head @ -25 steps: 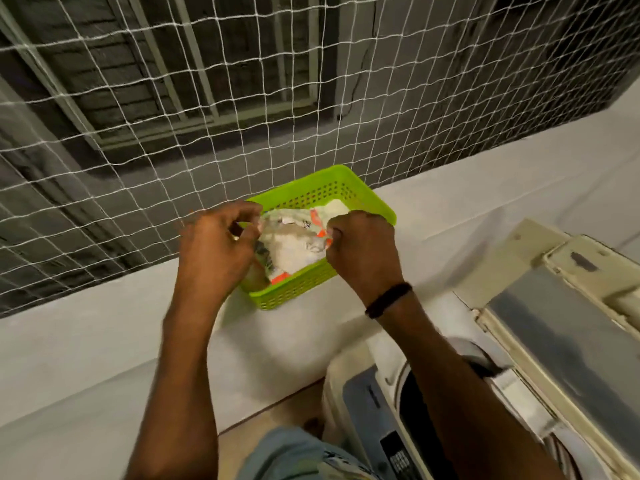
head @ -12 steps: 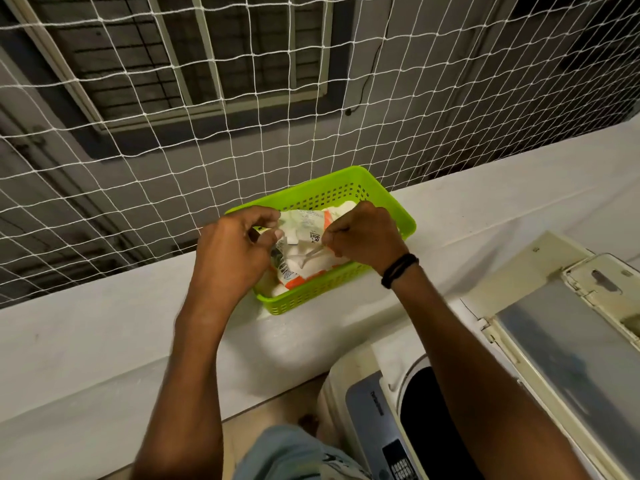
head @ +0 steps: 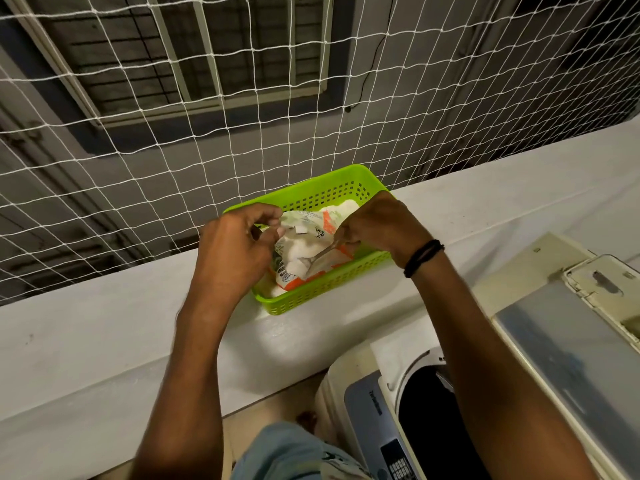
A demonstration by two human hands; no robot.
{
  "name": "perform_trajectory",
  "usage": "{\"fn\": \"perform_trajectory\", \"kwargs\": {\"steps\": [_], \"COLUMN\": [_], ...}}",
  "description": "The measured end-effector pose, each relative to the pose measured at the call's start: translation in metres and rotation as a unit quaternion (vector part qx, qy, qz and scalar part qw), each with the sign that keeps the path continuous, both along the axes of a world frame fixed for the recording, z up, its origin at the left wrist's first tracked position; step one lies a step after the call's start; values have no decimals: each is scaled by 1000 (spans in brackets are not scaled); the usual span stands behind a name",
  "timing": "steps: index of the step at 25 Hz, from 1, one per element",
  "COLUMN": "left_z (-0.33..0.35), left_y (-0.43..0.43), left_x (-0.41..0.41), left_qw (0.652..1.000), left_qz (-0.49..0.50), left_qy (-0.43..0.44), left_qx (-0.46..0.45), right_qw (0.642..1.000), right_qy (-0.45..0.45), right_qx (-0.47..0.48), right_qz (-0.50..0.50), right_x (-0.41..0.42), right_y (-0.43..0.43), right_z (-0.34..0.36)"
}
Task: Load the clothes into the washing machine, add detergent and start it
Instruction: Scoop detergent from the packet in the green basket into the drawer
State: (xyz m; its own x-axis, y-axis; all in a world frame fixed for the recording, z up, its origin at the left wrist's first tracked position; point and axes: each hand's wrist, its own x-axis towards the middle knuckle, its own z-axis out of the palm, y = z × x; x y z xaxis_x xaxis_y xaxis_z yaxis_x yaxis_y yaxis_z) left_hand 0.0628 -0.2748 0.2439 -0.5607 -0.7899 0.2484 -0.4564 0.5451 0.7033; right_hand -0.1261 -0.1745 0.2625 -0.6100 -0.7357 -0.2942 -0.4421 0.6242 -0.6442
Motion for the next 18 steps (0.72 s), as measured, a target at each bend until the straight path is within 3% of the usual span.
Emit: {"fn": "perform_trajectory", "kwargs": {"steps": [6,18], "left_z": [3,24], "left_y": [0,32], "left_x": [0,-24], "left_qw": [1000,988], "left_qz": [6,-22], "left_qy": [13,151], "left_qx": [-11,11], "right_qw": [984,907], "right_qy": [-95,-282], "right_qx": [-123,-250], "right_qz": [-85,-187], "right_x": [-13,-15], "right_y": [41,111], "right_z": [2,-7]}}
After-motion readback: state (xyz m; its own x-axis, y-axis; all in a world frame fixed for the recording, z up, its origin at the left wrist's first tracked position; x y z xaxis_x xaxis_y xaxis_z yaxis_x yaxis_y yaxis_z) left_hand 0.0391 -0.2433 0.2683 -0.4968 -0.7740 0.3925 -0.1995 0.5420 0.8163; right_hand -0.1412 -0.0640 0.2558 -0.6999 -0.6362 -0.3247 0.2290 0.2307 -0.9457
